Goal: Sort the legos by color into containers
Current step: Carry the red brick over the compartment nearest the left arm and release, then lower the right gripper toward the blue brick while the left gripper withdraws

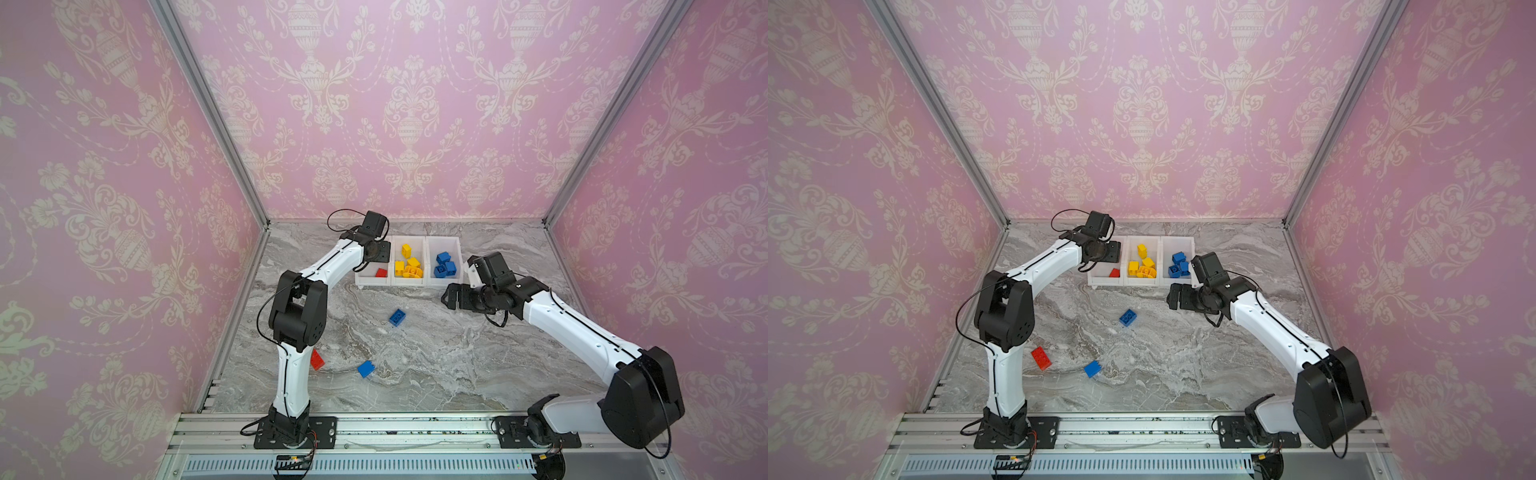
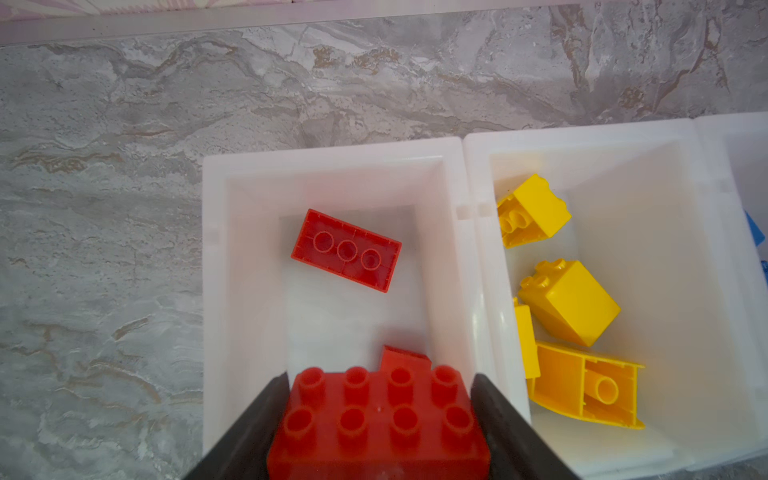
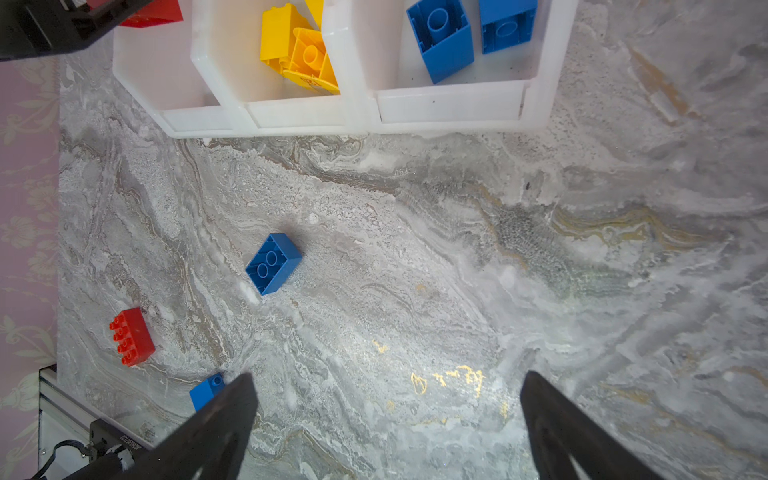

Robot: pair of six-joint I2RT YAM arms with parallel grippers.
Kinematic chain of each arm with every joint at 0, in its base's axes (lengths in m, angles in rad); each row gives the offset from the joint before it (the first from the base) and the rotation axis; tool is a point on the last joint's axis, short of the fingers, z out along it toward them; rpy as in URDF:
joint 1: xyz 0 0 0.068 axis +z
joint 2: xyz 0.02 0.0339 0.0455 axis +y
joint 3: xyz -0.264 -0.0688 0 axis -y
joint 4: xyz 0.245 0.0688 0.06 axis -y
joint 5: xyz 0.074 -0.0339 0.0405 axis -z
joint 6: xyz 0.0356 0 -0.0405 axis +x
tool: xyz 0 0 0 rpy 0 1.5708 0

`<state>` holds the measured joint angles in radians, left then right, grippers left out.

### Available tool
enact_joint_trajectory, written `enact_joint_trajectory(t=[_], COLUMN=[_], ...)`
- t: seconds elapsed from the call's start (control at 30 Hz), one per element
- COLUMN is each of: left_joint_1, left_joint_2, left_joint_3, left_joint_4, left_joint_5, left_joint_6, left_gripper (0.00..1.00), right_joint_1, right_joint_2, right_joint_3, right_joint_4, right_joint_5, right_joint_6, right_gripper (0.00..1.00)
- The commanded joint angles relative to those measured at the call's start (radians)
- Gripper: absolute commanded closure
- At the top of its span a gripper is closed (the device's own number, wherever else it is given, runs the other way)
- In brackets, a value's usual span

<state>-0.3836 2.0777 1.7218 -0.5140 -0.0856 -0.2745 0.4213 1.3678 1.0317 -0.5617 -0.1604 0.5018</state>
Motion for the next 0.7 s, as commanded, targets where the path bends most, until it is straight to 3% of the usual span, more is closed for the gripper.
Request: enact_joint_trajectory(t=[0.0, 0.43, 0.67], left_joint_1=[0.002, -0.003, -0.006], left_joint_2=[0.013, -0.059, -0.176], left_joint_3=[0.027, -0.031, -0.162], left_joint_4=[-0.006, 0.024, 0.109], left_joint_5=[-0.026, -0.023, 0.024], left_joint_6=[0.020, 0.011, -0.010], left_gripper=[0.26, 0.21, 0.18], right_joint_1=[0.003, 0.005, 0.052], right_joint_2=[-0.027, -0.017, 0.009], right_joint_3=[-0.009, -0.010, 0.004], right_joint_4=[-0.010, 0.003, 0.010], right_joint_5=[0.009, 0.003, 0.025], right_joint_6=[0.015, 0.021, 0.056], right_gripper=[0.00, 0.00, 0.00])
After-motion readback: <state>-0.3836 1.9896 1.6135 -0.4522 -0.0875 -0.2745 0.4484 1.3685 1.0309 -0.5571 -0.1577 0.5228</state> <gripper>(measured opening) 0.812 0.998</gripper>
